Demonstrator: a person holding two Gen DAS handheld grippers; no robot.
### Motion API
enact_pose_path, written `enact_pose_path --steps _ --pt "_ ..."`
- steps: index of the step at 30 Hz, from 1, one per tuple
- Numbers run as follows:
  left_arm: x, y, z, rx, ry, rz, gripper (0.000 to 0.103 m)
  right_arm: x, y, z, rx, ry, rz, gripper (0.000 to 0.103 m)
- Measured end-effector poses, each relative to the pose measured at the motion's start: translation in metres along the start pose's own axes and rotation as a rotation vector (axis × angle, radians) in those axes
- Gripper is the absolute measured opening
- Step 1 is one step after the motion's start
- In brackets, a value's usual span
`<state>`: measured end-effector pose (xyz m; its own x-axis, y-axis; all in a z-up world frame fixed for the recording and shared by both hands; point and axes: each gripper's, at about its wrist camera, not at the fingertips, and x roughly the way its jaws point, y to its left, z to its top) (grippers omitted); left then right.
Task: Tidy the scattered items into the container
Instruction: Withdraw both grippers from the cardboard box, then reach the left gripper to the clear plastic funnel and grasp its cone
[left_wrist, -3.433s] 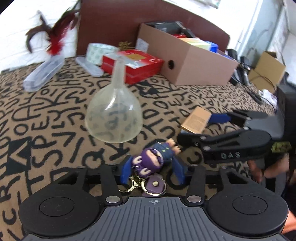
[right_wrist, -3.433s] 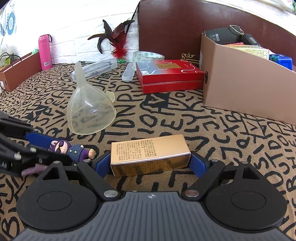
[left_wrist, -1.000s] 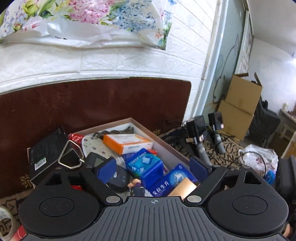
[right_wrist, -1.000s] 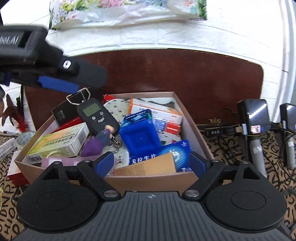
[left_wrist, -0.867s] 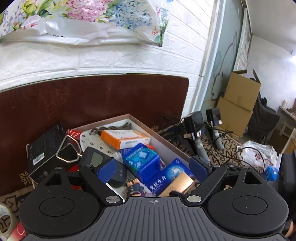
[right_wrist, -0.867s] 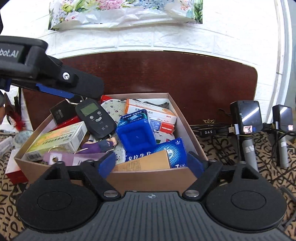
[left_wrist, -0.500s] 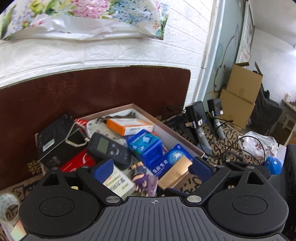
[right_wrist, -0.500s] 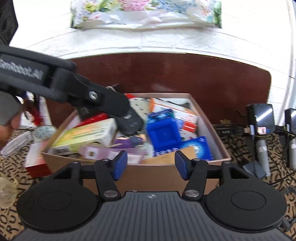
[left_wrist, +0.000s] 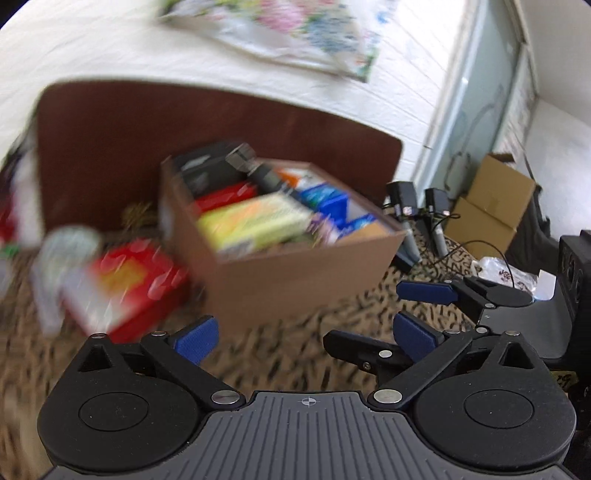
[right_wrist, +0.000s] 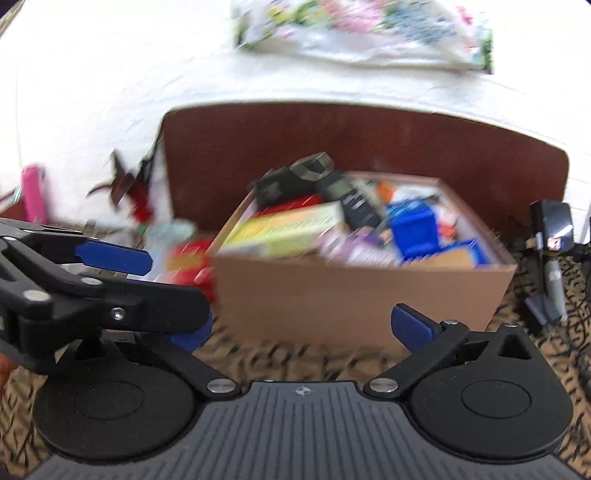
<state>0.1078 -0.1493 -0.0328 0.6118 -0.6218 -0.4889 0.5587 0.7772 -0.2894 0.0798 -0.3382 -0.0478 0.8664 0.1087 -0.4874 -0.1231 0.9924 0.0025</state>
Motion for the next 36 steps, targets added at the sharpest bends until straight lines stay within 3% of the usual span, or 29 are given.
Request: enact_pose_path --steps 5,9,14,20,29,36 --pt "-0.042 0.036 -0.046 -0.116 0.005 0.059 0.103 -0.002 0.049 -0.028 -0.007 0.072 0.097 0.102" --pt "-0.070 0.062 -0.065 -0.157 -0.003 0.160 0.103 0.003 0.084 -0.043 0.016 0.121 0.157 0.102" --pt "-0.095 0.096 -0.080 -0.284 -0.023 0.195 0.103 0.007 0.110 -0.049 0.062 0.173 0.202 0.102" --pt "-0.109 0.116 -0.076 -0.270 -0.080 0.223 0.103 0.007 0.128 -0.038 0.026 0.167 0.173 0.102" --pt "-0.092 0.131 -0.065 -0.242 -0.087 0.215 0.103 0.033 0.141 -0.027 0.034 0.180 0.175 0.102" --pt "-0.076 0.143 -0.054 -0.235 -0.074 0.193 0.096 0.051 0.157 -0.030 -0.018 0.230 0.234 0.092"
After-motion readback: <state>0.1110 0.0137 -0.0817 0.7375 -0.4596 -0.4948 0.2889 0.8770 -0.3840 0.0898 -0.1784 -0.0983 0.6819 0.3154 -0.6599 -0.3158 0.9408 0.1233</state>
